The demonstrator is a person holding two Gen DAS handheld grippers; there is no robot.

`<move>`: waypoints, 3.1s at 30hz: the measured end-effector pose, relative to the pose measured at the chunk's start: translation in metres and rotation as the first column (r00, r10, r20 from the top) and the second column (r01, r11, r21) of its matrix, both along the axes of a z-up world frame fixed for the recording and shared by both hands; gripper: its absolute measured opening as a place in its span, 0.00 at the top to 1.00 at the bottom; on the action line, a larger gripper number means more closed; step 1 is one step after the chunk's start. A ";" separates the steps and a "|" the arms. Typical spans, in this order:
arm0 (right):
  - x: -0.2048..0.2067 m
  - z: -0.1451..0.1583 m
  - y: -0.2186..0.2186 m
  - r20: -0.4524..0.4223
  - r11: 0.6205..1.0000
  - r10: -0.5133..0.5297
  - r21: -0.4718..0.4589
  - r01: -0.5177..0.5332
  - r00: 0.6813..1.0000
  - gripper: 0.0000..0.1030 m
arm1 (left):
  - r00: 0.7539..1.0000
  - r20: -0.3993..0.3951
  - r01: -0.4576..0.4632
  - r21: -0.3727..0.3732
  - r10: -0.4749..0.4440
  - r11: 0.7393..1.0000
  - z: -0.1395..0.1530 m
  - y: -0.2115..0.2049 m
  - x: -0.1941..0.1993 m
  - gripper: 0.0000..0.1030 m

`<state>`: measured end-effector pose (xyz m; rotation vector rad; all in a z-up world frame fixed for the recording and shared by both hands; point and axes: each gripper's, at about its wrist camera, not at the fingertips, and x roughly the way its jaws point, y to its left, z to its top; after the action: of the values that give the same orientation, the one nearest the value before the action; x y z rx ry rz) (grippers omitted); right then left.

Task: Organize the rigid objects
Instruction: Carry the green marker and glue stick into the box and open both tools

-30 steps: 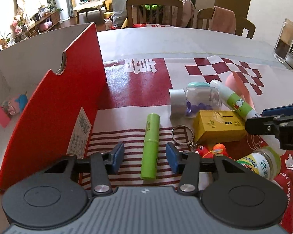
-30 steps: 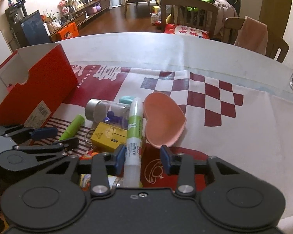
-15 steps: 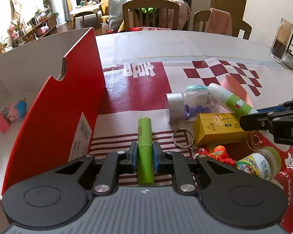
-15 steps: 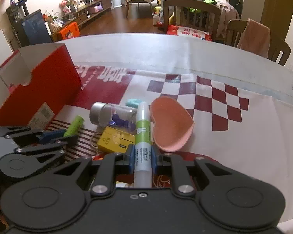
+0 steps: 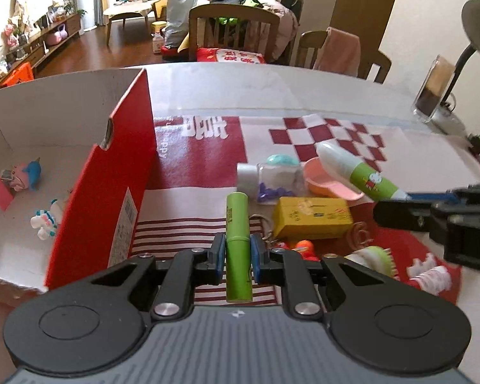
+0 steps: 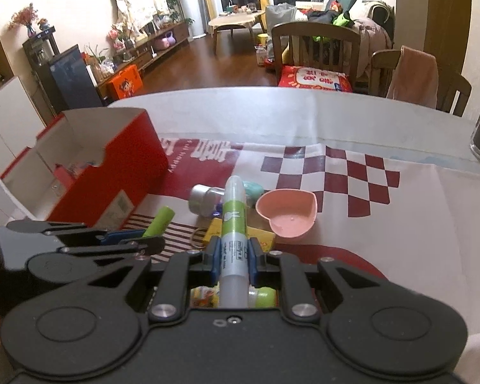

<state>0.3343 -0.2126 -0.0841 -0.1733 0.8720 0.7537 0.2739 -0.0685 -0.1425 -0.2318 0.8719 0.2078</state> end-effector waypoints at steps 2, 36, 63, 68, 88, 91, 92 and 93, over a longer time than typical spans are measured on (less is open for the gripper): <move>-0.007 0.008 -0.002 0.012 1.000 0.008 0.002 -0.008 1.000 0.84 | 1.000 0.012 0.003 -0.018 -0.002 1.000 0.009 0.001 -0.004 0.84; -0.071 0.073 0.129 0.135 0.992 0.105 0.050 -0.113 0.985 0.84 | 0.994 0.105 -0.020 -0.039 0.024 0.999 0.113 0.155 -0.072 0.84; -0.066 -0.017 0.277 0.067 0.979 0.129 -0.167 -0.116 0.989 0.84 | 0.990 -0.138 0.038 0.122 -0.021 0.992 0.032 0.282 -0.034 0.84; -0.064 -0.034 0.288 0.030 0.969 0.139 -0.211 -0.129 0.990 0.84 | 0.983 -0.178 0.061 0.126 -0.038 0.990 0.021 0.281 -0.024 0.84; -0.068 -0.041 0.286 -0.069 0.960 0.141 -0.234 -0.153 0.988 0.69 | 0.982 -0.182 0.066 0.131 -0.042 0.989 0.020 0.278 -0.028 0.84; -0.069 -0.037 0.282 -0.069 0.964 0.138 -0.219 -0.149 0.988 0.64 | 0.982 -0.183 0.061 0.124 -0.037 0.990 0.021 0.277 -0.032 0.84; -0.069 -0.036 0.280 -0.069 0.966 0.136 -0.211 -0.148 0.988 0.63 | 0.982 -0.183 0.059 0.123 -0.036 0.991 0.022 0.277 -0.034 0.84; -0.069 -0.034 0.278 -0.071 0.968 0.136 -0.202 -0.147 0.988 0.61 | 0.982 -0.183 0.057 0.122 -0.034 0.991 0.023 0.276 -0.035 0.84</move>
<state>0.2654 0.0655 -0.1181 -0.4043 0.9994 0.8031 0.2393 0.2079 -0.1197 -0.0748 1.0394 0.2432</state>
